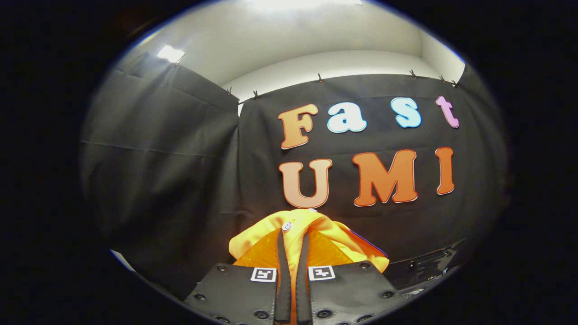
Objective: Put the clothes into the washing machine and then close the washing machine lid.
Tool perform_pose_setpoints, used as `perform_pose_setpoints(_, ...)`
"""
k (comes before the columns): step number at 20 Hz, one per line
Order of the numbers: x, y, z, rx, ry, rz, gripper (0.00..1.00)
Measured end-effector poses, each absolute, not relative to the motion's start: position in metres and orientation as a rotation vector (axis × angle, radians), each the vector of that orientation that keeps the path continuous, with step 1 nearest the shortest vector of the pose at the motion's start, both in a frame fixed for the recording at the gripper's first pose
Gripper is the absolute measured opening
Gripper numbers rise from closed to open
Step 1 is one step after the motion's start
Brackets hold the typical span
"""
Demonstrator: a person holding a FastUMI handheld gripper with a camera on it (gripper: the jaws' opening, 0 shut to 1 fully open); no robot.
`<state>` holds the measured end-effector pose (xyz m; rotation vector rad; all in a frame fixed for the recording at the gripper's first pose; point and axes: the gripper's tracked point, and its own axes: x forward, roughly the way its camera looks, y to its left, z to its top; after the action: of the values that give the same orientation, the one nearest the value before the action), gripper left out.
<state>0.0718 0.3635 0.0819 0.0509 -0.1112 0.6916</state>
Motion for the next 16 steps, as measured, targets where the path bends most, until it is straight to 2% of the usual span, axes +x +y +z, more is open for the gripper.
perform_pose_setpoints(5,0.089,0.277,0.097,0.066,-0.170,0.611,0.12)
perform_pose_setpoints(11,0.121,0.164,0.098,0.087,-0.183,0.583,0.12)
perform_pose_setpoints(16,0.150,0.084,0.076,0.082,-0.154,0.547,0.12)
